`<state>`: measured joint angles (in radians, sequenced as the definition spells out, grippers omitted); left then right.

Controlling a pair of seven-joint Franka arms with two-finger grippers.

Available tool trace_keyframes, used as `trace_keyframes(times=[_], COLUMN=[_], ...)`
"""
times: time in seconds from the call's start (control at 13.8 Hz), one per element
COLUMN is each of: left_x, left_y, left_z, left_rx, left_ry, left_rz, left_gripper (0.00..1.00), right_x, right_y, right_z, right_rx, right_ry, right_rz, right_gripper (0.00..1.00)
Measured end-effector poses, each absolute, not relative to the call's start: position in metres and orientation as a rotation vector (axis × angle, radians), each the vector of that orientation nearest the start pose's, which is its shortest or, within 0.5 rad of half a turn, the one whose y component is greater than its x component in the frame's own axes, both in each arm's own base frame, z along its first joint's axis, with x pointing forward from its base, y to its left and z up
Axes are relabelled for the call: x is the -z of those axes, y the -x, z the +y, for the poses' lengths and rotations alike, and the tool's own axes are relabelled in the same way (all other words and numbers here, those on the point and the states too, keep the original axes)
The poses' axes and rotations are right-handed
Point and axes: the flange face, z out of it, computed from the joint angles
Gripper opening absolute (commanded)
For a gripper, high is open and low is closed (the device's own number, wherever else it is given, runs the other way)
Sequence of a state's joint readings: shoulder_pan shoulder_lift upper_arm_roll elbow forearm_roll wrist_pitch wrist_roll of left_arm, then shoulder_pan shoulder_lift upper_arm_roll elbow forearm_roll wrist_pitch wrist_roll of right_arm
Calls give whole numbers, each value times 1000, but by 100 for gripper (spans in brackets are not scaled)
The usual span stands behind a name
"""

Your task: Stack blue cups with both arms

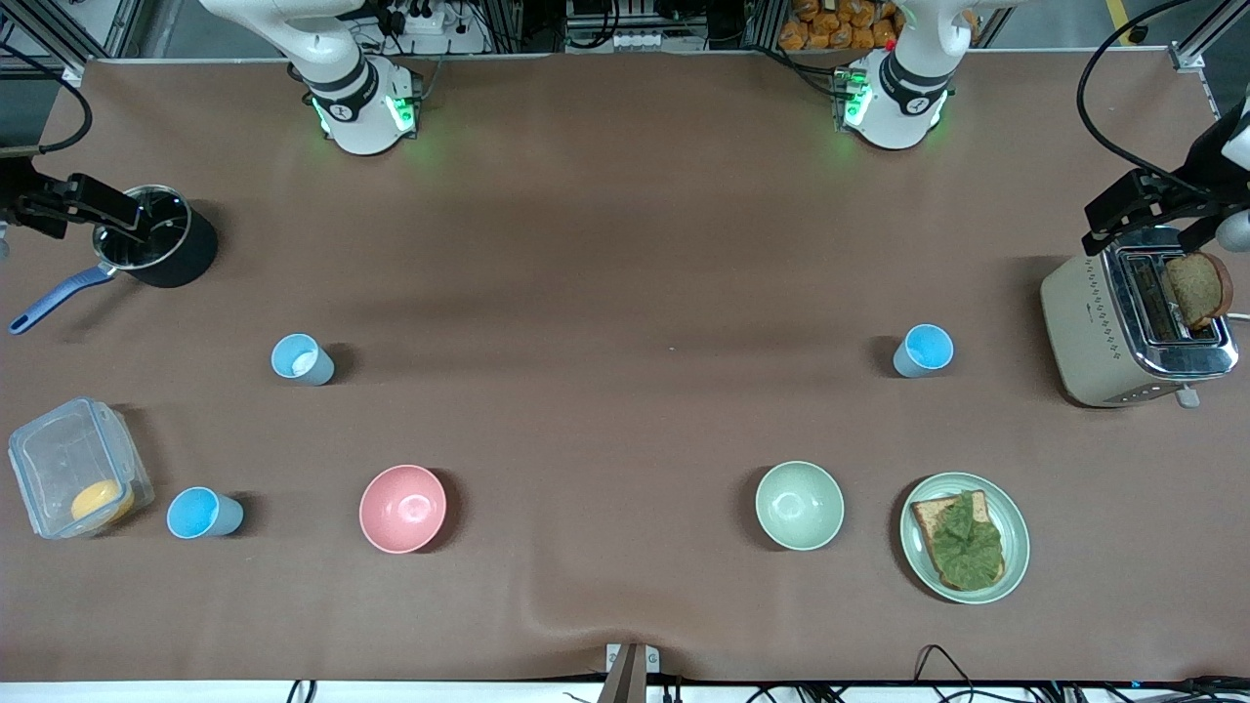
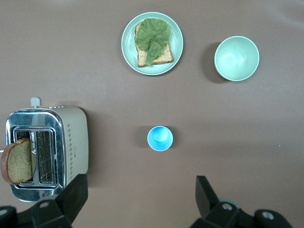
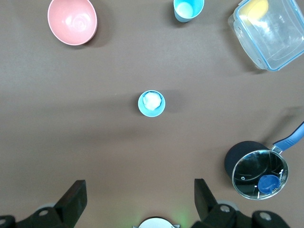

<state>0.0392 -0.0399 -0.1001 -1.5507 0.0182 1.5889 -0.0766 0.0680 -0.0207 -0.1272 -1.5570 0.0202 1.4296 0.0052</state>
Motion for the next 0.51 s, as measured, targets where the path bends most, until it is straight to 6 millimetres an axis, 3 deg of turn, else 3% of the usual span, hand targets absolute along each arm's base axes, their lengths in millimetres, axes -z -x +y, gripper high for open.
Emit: trace_keyframes(times=[0.51], left_x=[-657], left_y=[-542], left_z=[-22], left_rx=[106], left_ry=[3121], left_rz=[-50], left_gripper=[100], right_x=[-630], right_y=[-532], right_z=[-30], right_rx=[-166], right_ry=[3110], right_rz=[97], right_gripper=[100])
